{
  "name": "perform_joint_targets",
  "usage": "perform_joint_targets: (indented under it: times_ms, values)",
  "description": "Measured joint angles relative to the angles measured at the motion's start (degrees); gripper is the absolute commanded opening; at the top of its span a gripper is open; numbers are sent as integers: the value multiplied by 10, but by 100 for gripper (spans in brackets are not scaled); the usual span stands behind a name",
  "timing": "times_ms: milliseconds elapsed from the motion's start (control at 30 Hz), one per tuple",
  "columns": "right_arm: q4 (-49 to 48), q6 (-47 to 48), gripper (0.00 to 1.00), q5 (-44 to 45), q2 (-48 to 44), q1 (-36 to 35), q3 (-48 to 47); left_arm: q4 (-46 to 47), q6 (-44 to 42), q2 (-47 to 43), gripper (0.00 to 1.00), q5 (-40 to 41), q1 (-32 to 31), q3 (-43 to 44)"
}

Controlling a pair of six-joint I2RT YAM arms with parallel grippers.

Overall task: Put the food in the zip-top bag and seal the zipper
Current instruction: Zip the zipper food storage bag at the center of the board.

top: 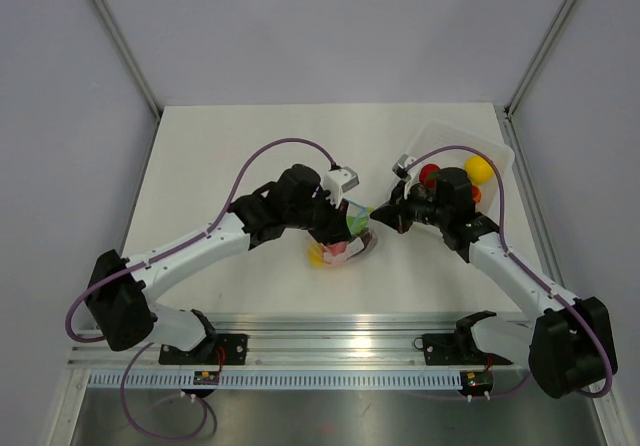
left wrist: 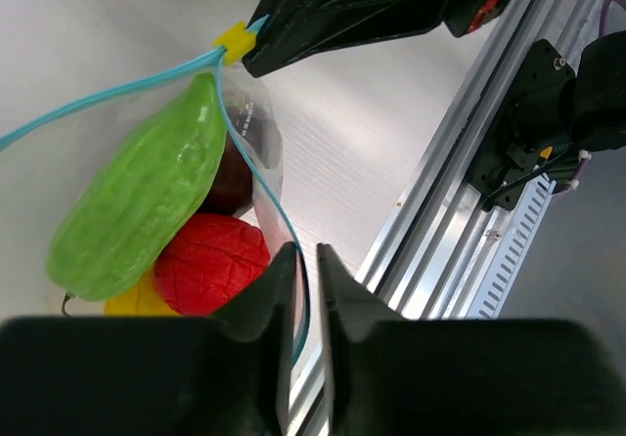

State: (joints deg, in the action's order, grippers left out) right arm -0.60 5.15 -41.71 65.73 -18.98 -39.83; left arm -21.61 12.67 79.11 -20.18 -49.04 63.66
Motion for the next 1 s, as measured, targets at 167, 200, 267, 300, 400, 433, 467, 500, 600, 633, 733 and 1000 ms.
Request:
perform_joint_targets:
  times_ms: [167, 200, 267, 300, 400, 433, 467, 500, 600, 633, 733, 1000]
  values:
    - [0, 0, 0, -9, -39, 0, 2, -34, -20, -13, 65, 18, 12, 42]
    - [0, 0, 0, -11, -45, 0, 2, -39, -26, -19, 74, 22, 14, 53]
    - [0, 0, 0, -14, -53, -1, 3, -46, -40, -31, 77, 32, 19, 76]
    - [0, 0, 0, -15, -56, -1, 3, -47, -47, -36, 76, 36, 20, 87]
    - [0, 0, 0, -19, -58, -2, 4, -37, -71, -42, 73, 38, 20, 115]
    - [0, 0, 0, -20, -58, -3, 5, -29, -82, -42, 72, 36, 20, 118]
    - [0, 0, 0, -22, -58, -5, 5, -21, -93, -41, 71, 31, 20, 119]
    - [1, 1, 0, -25, -58, -6, 5, -15, -104, -39, 70, 25, 20, 118]
    - [3, 2, 0, -29, -62, -8, 5, 34, -144, -36, 67, -6, 20, 97]
    - [4, 3, 0, -30, -64, -9, 5, 55, -159, -36, 67, -16, 18, 83]
    - [6, 6, 0, -30, -71, -9, 5, 92, -208, -32, 66, -37, 13, 48]
    - [30, 11, 0, -32, -81, -11, 5, 107, -345, -9, 60, -84, -2, 35]
